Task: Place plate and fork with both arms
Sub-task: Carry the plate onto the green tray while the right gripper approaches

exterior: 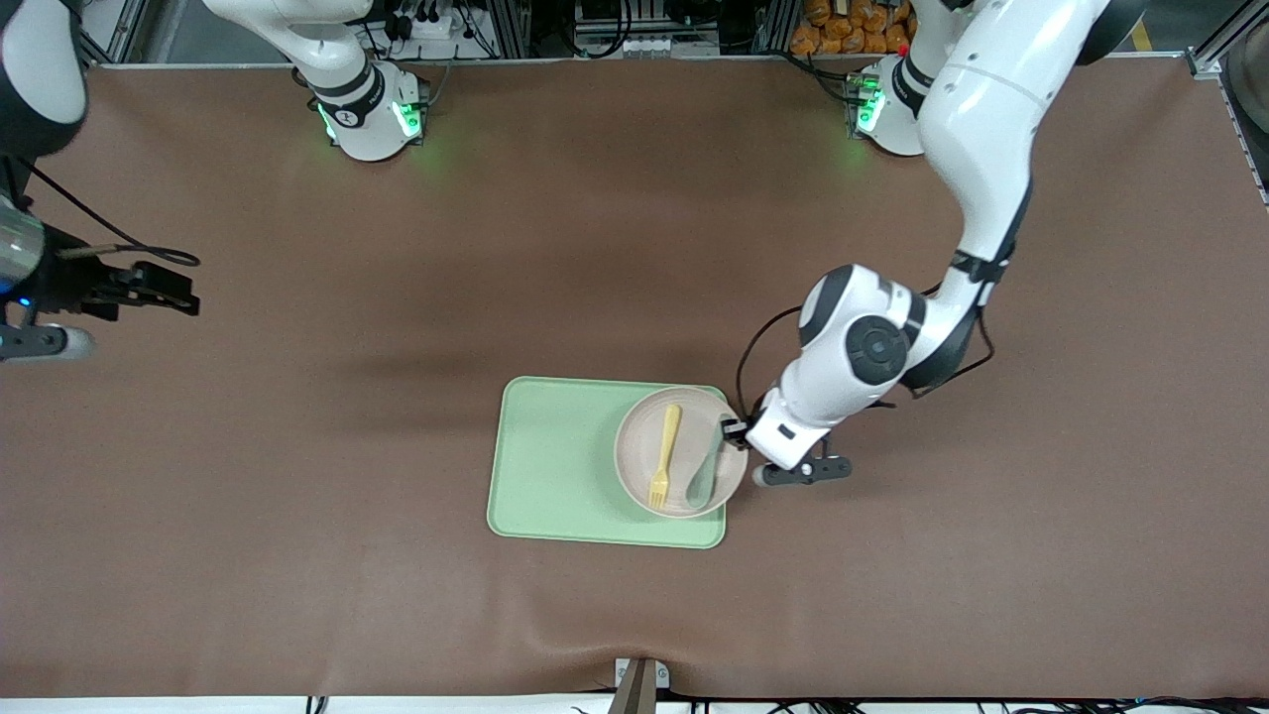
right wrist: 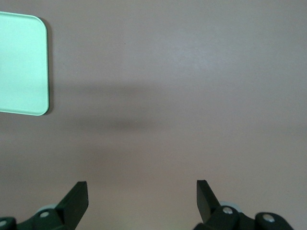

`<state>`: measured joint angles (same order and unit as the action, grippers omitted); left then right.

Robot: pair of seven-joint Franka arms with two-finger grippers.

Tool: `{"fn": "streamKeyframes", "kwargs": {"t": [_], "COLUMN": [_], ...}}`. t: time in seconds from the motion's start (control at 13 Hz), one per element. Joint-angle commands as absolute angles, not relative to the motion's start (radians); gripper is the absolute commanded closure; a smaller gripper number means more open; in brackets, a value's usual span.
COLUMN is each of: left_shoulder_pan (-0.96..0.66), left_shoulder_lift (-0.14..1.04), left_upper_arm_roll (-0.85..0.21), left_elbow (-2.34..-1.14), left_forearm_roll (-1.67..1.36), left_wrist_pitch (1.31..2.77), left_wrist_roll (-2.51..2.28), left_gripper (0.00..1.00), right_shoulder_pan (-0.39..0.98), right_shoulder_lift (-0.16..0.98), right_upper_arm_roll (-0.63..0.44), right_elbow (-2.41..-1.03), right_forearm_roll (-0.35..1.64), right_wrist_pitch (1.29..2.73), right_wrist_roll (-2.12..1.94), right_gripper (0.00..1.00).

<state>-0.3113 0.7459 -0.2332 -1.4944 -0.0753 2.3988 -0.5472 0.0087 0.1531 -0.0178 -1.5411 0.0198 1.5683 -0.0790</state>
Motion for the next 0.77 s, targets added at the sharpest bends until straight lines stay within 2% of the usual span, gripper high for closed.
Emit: {"fn": "streamKeyframes", "kwargs": {"t": [0.0,0.31,0.38,0.46,0.62,0.69], "left_shoulder_pan": [-0.340,-0.360,-0.359,-0.359,-0.342,-0.334], "left_shoulder_lift": [0.834,0.871,0.870,0.861,0.797,0.726], "left_upper_arm_roll": [-0.222,-0.222,-0.222,-0.221,-0.210,-0.195], "left_elbow": [-1.425,-1.427,-1.427,-1.427,-1.433,-1.434], "left_forearm_roll": [-0.074,-0.072,-0.072,-0.068,-0.042,-0.026], "left_wrist_pitch": [2.452,2.530,2.530,2.530,2.496,2.412], "left_wrist_roll": [-0.557,-0.571,-0.584,-0.581,-0.586,-0.583], "left_gripper": [1.00,1.00,0.55,0.01,0.00,0.00], "right_shoulder_pan": [0.020,0.041,0.064,0.096,0.161,0.198], "right_shoulder_lift": [0.202,0.277,0.296,0.314,0.354,0.377], "right_upper_arm_roll": [-0.018,-0.018,-0.018,-0.020,-0.020,-0.018], "right_elbow": [-1.537,-1.536,-1.536,-1.536,-1.534,-1.532], "right_forearm_roll": [0.063,0.101,0.101,0.100,0.101,0.103], "right_wrist_pitch": [1.607,1.664,1.689,1.721,1.793,1.831], "right_wrist_roll": [-0.074,-0.077,-0.077,-0.075,-0.074,-0.074], "right_gripper": [0.00,0.00,0.00,0.00,0.00,0.00]}}
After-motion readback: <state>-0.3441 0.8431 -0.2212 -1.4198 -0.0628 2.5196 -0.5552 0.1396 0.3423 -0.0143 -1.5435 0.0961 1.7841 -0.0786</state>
